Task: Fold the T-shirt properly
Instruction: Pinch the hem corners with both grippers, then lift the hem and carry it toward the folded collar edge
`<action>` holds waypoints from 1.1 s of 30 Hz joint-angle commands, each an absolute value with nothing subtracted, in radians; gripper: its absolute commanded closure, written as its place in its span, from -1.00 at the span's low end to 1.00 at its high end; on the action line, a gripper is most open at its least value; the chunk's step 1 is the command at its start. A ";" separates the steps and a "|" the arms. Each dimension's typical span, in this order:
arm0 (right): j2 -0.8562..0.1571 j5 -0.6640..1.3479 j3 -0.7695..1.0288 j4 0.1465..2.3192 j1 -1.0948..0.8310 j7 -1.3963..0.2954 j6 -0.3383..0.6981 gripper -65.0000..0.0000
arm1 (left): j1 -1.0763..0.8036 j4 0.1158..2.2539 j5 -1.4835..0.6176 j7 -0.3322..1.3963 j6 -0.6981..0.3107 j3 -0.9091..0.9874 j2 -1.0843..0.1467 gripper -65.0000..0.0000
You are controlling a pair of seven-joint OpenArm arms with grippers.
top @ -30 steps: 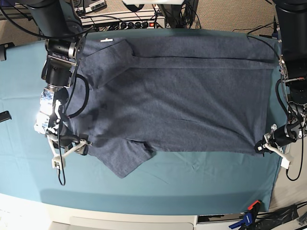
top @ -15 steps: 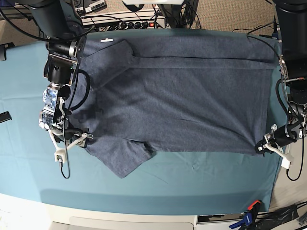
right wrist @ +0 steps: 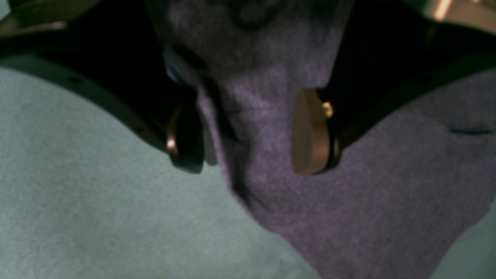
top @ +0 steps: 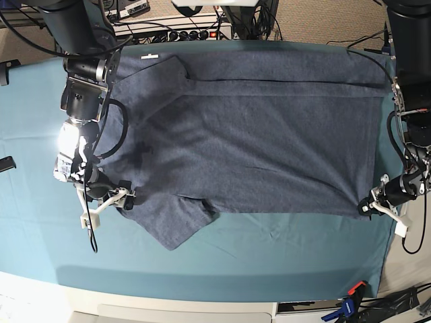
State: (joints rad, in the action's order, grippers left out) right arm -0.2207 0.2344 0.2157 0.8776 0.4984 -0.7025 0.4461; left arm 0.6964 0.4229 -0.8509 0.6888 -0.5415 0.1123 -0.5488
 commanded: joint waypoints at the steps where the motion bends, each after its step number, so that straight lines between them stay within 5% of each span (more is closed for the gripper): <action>1: -0.230 0.239 0.217 0.888 0.524 -0.702 0.453 -0.11 | 0.734 0.437 -0.876 0.674 -0.552 0.115 -0.568 1.00; 4: -0.230 0.239 0.217 0.888 0.524 -0.704 0.452 0.22 | 0.734 0.437 -0.876 0.674 -0.552 0.115 -0.568 1.00; 8: -0.230 0.231 0.217 0.888 0.524 -0.706 0.453 0.99 | 0.734 0.437 -0.876 0.674 -0.552 0.115 -0.568 1.00; 19: -0.242 0.194 0.217 0.938 0.505 -0.737 0.513 1.00 | 0.731 0.437 -0.898 0.716 -0.597 0.115 -0.569 1.00; 33: -0.252 0.244 0.218 1.508 0.156 -0.793 0.513 1.00 | 0.691 0.437 -1.155 0.881 -0.680 0.115 -0.639 1.00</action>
